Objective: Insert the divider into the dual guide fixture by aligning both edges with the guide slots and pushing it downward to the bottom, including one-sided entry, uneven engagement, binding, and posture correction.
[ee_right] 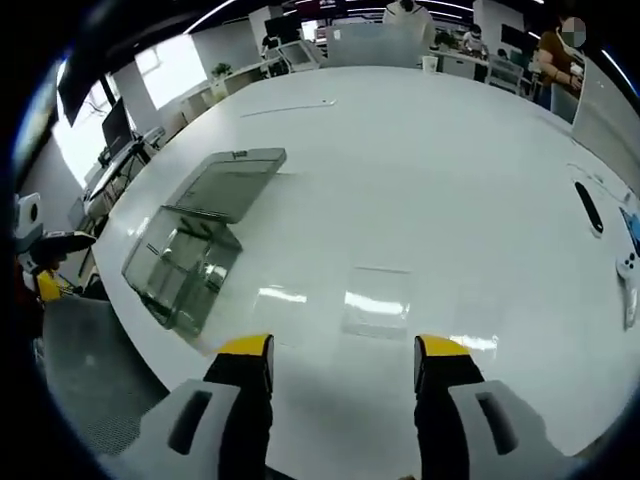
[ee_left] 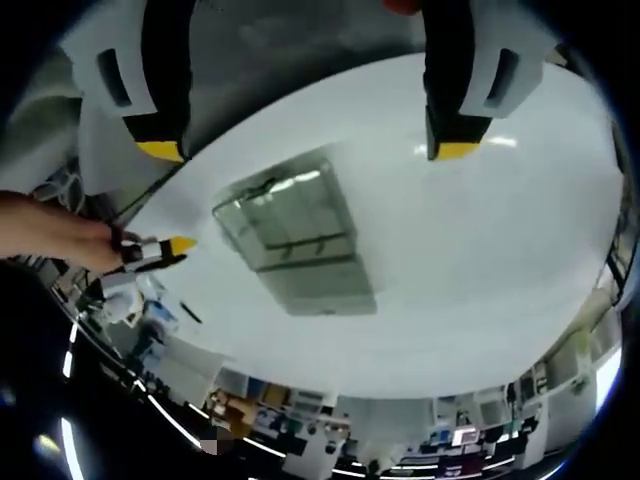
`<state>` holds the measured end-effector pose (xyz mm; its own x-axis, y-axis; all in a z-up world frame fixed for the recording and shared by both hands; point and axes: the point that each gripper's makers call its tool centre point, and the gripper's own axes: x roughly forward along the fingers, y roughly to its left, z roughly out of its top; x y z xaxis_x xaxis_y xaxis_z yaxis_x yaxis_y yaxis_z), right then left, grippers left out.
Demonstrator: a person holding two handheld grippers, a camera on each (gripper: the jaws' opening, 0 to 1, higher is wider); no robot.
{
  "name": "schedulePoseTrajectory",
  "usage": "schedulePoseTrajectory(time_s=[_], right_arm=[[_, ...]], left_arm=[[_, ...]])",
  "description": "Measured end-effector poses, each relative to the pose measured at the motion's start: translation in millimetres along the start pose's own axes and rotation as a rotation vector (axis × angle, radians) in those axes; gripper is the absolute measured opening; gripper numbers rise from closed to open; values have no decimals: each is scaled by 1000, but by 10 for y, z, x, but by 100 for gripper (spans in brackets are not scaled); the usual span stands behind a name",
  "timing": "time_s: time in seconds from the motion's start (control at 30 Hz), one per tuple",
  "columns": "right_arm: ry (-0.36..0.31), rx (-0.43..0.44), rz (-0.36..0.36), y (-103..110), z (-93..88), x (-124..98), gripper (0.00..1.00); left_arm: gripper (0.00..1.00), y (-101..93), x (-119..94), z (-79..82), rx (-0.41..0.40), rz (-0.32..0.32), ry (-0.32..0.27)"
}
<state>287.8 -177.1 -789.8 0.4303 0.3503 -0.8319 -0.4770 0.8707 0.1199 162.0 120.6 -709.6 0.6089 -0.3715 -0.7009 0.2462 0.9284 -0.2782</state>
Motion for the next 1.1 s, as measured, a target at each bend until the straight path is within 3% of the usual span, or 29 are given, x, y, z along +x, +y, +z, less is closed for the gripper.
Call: schedulePoseTrajectory(time_s=[0.87,1.1], right_arm=[[43,-16,-15,-85,-25,119,43],[53,-16,-22,-101,-45,152,42]], left_arm=[[93,-131,37,46,97,-57,-13],[88,-202,51,68,145,-90,-34]])
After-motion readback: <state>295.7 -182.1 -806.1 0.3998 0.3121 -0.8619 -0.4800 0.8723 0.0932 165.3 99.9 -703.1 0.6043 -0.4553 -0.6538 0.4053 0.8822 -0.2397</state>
